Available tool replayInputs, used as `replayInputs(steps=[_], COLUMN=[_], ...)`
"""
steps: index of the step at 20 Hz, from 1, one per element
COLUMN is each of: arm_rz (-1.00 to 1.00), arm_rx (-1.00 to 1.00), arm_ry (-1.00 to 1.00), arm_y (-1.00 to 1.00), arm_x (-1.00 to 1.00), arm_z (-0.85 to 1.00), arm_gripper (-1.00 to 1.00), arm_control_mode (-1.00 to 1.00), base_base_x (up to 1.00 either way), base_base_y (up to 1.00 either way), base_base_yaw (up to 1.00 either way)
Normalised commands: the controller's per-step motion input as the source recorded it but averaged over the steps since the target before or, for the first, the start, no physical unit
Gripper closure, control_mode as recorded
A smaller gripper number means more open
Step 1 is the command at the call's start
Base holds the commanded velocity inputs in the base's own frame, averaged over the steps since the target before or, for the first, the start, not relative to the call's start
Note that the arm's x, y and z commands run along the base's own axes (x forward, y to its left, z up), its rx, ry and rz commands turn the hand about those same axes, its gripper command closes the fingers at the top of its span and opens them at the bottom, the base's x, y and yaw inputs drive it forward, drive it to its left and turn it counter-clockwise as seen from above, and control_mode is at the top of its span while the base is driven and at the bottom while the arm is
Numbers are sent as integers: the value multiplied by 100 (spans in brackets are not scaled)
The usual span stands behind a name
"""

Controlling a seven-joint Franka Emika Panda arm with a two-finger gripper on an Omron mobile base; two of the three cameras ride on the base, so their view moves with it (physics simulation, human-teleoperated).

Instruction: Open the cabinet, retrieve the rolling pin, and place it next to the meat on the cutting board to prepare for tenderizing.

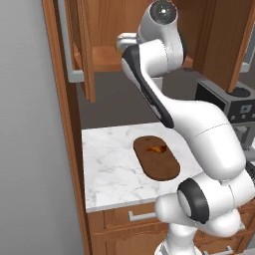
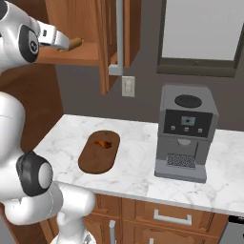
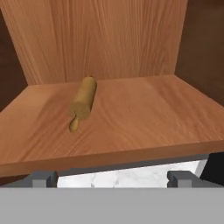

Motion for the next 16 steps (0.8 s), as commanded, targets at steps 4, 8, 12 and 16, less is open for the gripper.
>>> replayInputs(steps=[4,8,12,16], arm_rz=[0,0,0,0], arm_rx=[0,0,0,0], arm_ry=[0,0,0,2], arm_y=[14,14,7,2], arm_x=[29,28,27,32], arm_z=[-2,-2,-4,-5], arm_gripper=[-100,-100,-100,-100], arm_control_mode=[-100,-100,-100,-100], base_base_x=[0,0,0,0], base_base_y=[0,0,0,0], base_base_yaw=[0,0,0,0])
